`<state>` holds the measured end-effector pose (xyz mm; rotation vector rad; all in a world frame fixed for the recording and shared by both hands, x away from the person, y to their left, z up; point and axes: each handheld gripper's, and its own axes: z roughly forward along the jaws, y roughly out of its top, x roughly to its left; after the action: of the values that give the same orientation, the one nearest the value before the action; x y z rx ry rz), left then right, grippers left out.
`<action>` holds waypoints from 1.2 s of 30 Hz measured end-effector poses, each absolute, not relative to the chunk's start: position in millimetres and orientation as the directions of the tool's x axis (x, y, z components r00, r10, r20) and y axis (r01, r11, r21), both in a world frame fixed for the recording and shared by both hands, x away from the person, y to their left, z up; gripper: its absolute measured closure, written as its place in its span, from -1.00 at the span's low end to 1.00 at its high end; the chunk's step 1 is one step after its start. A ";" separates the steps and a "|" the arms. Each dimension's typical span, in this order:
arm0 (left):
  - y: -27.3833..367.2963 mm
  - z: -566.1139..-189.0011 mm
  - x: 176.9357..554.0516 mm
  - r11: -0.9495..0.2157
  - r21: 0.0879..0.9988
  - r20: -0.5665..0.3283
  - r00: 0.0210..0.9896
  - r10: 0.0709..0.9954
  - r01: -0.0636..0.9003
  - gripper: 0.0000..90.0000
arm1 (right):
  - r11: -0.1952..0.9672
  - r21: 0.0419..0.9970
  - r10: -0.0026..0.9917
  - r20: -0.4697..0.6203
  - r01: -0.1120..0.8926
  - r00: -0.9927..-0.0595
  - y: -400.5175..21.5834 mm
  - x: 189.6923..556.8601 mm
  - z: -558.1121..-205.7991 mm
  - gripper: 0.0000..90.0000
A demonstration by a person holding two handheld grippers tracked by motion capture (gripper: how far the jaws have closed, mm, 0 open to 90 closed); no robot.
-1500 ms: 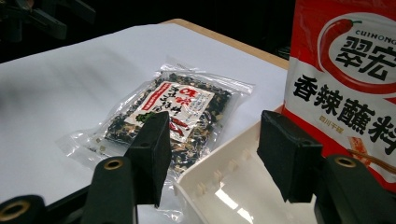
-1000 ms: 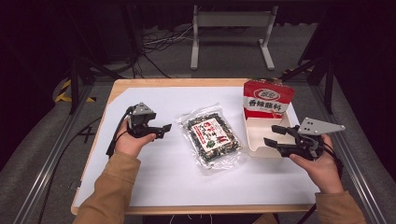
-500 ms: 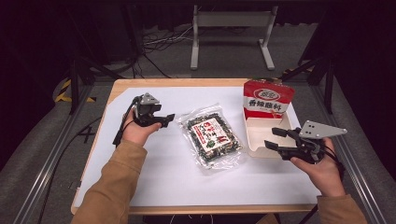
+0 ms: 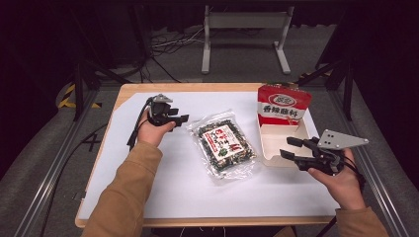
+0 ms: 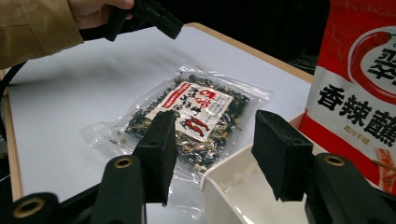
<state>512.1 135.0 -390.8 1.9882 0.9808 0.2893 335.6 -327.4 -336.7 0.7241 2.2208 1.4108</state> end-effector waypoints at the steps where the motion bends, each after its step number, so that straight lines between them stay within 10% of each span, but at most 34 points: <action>1: 134.5 -392.9 514.3 -0.299 0.788 -0.175 0.661 0.730 0.538 -0.05 | 0.352 0.913 0.618 -0.061 0.207 -0.783 -326.8 335.4 -336.9 0.09; 36: 117.7 -435.9 543.6 -0.268 0.708 -0.291 0.615 0.733 0.654 0.16 | 0.335 0.919 0.587 -0.029 0.210 -0.809 -323.4 336.5 -344.5 0.03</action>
<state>543.6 117.7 -435.9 1.9925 1.0935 0.1184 336.5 -323.4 -344.5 0.7057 2.2495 1.4673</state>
